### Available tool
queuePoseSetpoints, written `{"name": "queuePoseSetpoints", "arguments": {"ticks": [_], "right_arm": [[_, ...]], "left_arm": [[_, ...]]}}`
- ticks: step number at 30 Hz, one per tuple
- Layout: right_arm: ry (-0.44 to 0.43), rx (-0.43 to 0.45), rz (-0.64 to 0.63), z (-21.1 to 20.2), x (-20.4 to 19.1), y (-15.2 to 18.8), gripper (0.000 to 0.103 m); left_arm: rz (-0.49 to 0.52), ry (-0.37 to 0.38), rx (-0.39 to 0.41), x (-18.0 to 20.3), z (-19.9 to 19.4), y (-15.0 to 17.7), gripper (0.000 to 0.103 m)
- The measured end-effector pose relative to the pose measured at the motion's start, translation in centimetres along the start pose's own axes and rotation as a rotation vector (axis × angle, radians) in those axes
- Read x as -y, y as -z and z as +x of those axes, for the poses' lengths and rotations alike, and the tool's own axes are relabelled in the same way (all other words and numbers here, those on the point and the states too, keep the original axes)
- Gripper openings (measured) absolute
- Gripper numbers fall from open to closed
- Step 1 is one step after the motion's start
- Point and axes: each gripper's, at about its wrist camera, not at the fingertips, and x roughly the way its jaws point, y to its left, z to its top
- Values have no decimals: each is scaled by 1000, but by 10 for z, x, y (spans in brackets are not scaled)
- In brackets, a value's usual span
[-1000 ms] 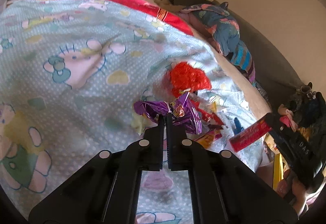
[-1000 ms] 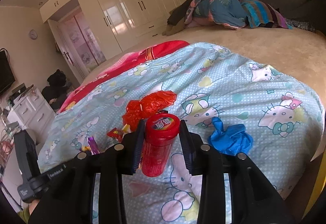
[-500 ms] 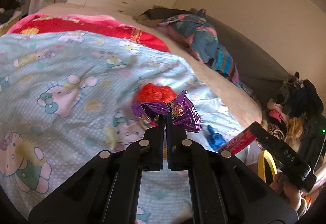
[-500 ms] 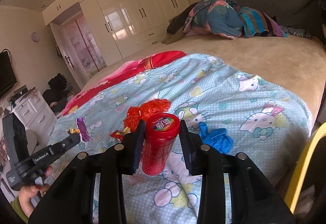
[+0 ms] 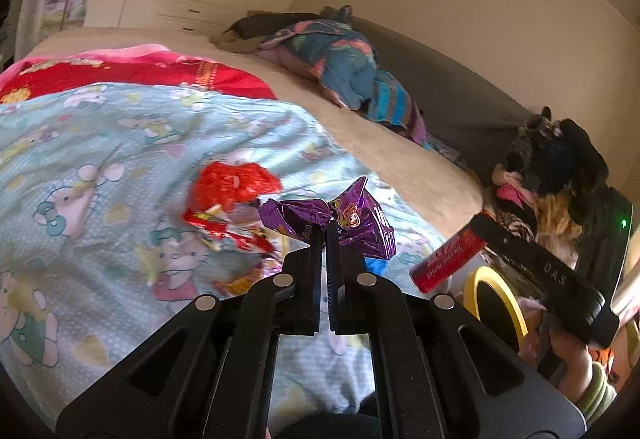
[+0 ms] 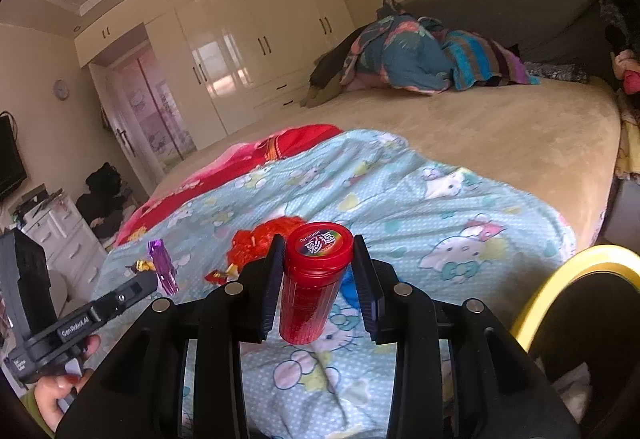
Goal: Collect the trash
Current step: 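Carry the purple wrapper in the left gripper to the yellow bin while the right gripper carries the red canister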
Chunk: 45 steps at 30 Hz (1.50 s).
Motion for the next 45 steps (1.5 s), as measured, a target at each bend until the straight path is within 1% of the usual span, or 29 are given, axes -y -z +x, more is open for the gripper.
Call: {"name": "queuePoseSetpoints", "arguments": {"ticks": [8,25,35,45], "right_arm": [[44,29,28,-26,22,-3,32],[130,75,84,-65,61,-2,32],[175,96,112,-80,83,-2,32],[230,113,150,-95,106,-1,32]], "left_arm": [[54,46,-22,24,2,7,1],[149,120,-50,65,2,22,1],[189,148,-67,80,4,28,1],[243,185,-89,104,7,38,1]]}}
